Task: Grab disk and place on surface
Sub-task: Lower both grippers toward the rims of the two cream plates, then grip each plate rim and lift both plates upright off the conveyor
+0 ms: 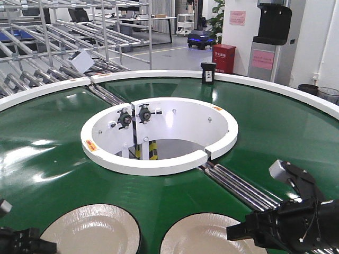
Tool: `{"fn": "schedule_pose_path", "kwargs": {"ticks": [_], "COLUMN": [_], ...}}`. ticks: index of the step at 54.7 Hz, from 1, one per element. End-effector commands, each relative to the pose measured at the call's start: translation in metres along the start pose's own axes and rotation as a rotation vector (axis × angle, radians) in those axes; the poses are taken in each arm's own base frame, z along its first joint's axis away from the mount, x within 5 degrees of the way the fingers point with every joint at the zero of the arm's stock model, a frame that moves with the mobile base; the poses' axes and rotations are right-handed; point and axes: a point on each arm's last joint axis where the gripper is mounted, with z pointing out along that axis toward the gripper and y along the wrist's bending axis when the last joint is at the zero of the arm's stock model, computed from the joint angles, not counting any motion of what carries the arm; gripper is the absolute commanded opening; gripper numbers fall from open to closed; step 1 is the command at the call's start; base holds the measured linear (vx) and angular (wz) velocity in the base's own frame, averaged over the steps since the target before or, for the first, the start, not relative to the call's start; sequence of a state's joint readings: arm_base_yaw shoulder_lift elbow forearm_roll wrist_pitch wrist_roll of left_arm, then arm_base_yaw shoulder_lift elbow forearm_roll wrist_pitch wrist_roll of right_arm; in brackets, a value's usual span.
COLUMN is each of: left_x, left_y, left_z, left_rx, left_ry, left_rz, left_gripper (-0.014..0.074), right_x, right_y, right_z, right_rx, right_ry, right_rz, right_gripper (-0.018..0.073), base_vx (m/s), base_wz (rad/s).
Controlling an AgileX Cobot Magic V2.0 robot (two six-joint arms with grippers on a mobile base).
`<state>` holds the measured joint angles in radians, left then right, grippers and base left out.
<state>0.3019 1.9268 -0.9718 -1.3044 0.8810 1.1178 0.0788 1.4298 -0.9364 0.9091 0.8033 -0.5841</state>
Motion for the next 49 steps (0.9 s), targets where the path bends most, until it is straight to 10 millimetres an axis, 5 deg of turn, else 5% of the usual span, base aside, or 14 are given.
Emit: {"fn": "schedule_pose_path", "kwargs": {"ticks": [1, 10, 18, 33, 49], "left_x": [-0.009, -0.007, -0.013, -0.036, -0.051], "left_y": [-0.024, -0.019, -0.025, -0.067, -0.109], "left_z": [0.005, 0.011, 0.001, -0.056, -0.105], "left_rx": [0.175, 0.173, 0.222, 0.416, 0.522], "left_ry": [-0.043, -0.032, -0.087, -0.319, -0.439], "left_rz": [0.001, -0.021, -0.044, -0.052, -0.042], "left_gripper": [0.0413, -0.0012, -0.0010, -0.0007, -0.0006], "right_x": [-0.011, -0.012, -0.016, -0.017, -0.015], "right_y": [0.010, 0.009, -0.006, -0.077, -0.105], "right_z": [-0.012, -0.012, -0.021, -0.064, -0.010], "right_rx": [-0.021, -0.014, 0.027, 0.187, 0.124], "right_ry": [-0.076, -0.081, -0.112, -0.183, -0.049], "right_rz": [-0.001, 0.003, 0.079, 0.243, 0.293], "right_gripper": [0.0516, 0.0516, 0.0516, 0.0515, 0.0515], "base_vx": [0.00, 0.00, 0.00, 0.00, 0.00], "base_wz": [0.00, 0.00, 0.00, 0.00, 0.00]}}
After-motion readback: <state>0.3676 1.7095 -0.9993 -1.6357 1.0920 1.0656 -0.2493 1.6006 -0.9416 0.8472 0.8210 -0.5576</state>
